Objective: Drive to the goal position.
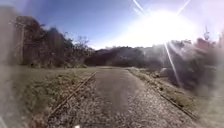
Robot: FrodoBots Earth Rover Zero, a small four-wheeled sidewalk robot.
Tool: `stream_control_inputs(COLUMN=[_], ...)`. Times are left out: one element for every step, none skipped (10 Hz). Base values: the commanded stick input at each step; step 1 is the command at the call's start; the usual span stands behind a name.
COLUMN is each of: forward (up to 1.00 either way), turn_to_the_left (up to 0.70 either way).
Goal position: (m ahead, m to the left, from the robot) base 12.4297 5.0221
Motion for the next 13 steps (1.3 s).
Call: stream_control_inputs(forward=[0.70, 0.70, 0.74, 0.80, 0.85, 0.85, 0.85, 0.85, 0.85, 0.85, 0.85, 0.85, 0.85], turn_to_the_left=[0.00, 0.00, 0.00, 0.00, 0.00, 0.00, 0.00, 0.00, 0.00, 0.00, 0.00, 0.00, 0.00])
